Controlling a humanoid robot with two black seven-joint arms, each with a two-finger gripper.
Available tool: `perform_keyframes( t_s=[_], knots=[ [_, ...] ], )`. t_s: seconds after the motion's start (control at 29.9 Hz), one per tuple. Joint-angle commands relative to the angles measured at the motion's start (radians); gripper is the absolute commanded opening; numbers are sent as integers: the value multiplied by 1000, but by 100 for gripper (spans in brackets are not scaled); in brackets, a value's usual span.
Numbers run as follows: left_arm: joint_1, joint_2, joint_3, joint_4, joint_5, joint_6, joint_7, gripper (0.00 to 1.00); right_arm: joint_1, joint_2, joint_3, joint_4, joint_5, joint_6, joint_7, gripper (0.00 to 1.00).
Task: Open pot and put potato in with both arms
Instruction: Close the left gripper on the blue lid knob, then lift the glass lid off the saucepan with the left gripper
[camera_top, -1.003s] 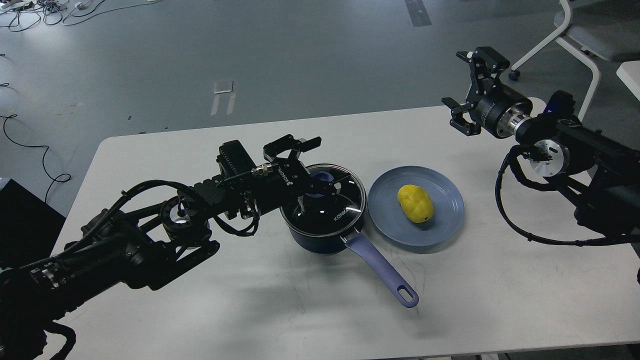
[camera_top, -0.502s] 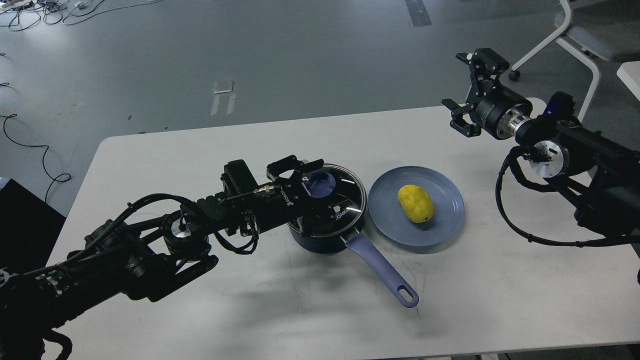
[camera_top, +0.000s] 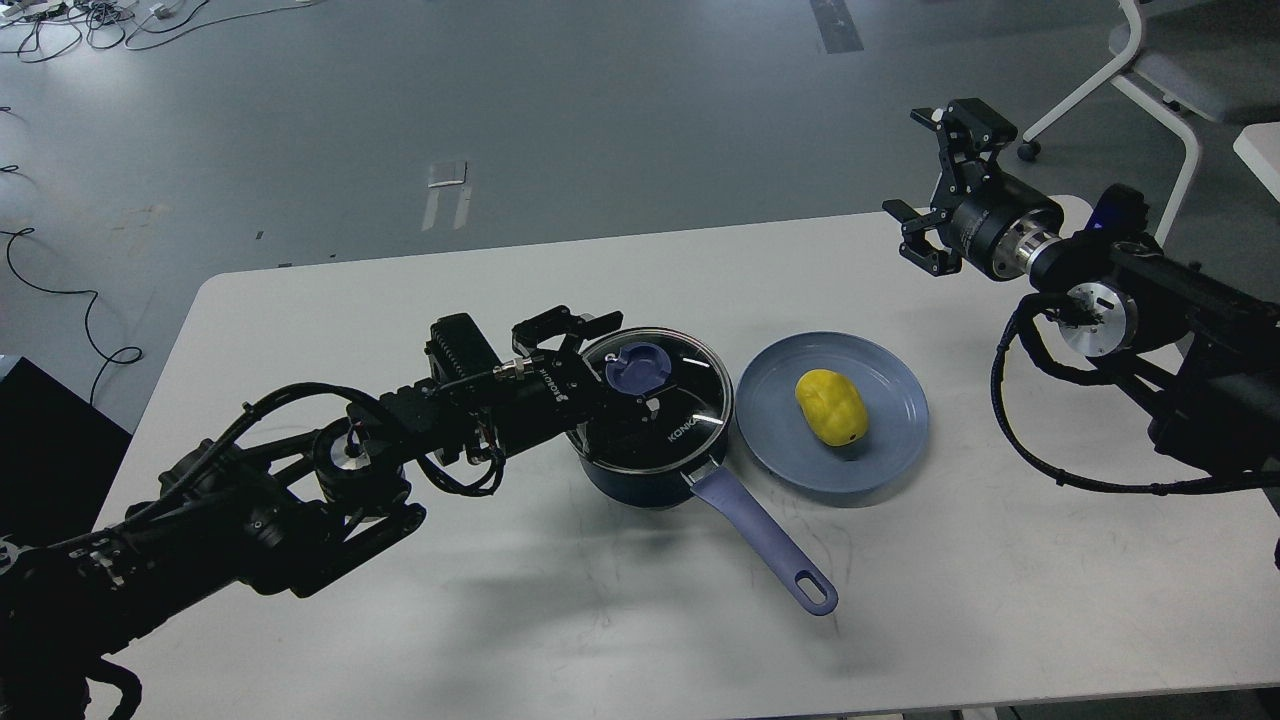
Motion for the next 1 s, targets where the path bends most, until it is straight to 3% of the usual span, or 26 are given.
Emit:
perform_keyframes(
  t_s=[0.0, 0.23, 0.43, 0.84, 0.97],
  knots=[
    [-1, 2, 10, 0, -1, 0, -9, 99, -2, -1, 0, 0, -2, 1, 1, 100],
    [5, 2, 13, 2, -21, -2, -9, 97, -5, -1, -6, -11, -2, -11, 1, 100],
    [6, 2, 14, 13, -21, -2, -7, 76, -5, -1, -8, -17, -2, -13, 1, 100],
    [8, 3, 14, 14, -16, 0, -11, 74, -5, -1, -9, -18, -2, -11, 1, 100],
    [6, 3, 14, 13, -18, 1, -30, 49, -5, -1, -11, -31, -2, -13, 1, 100]
  ],
)
